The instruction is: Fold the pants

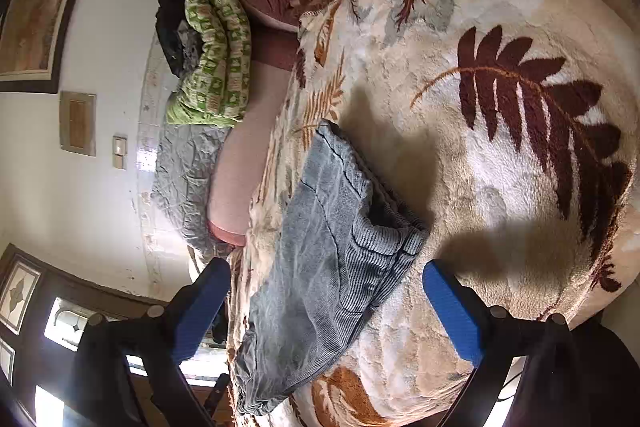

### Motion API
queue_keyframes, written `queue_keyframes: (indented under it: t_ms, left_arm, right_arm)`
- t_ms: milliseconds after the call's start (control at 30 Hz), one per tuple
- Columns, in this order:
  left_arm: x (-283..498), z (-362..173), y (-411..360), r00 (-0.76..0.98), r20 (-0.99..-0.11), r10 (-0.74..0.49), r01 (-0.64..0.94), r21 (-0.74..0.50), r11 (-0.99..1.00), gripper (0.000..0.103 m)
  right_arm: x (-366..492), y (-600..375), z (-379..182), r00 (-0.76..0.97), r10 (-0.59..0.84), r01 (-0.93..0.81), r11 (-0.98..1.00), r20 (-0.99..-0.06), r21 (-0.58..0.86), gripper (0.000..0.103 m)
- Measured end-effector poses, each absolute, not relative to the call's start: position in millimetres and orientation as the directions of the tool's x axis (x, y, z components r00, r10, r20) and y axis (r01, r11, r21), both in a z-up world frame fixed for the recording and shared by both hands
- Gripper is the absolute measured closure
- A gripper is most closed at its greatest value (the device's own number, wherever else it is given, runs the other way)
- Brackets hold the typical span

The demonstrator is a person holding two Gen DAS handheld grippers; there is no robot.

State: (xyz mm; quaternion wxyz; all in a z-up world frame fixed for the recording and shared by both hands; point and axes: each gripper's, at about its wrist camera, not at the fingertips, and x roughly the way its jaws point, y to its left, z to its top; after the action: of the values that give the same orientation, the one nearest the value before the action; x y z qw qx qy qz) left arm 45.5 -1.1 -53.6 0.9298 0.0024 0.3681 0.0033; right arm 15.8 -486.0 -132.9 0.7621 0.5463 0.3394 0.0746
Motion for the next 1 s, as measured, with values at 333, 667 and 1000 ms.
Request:
queue_keyframes:
  t_ms: [333,667,1000]
  left_arm:
    - [60.2,-43.8,-34.7,0.712,-0.691,-0.122,0.083,-0.090,0.992,0.000]
    - [75.7,-53.5,-69.4,0.675,-0.717,-0.173,0.153,-0.093,0.984,0.000]
    - [103.9,-78.7,-116.6,0.592,-0.776,-0.219,0.177,-0.140,0.974,0.000]
  right_arm:
    - [39.6,-482.7,-137.3,0.704,0.464,0.344,0.439,-0.537,0.830,0.040]
    - [20.4,-497.4,-140.9,0.727,0.441,0.382,0.377,-0.526,0.844,0.048]
    - [28.4,-496.8,-144.7,0.697,0.430,0.403,0.426,-0.573,0.810,0.075]
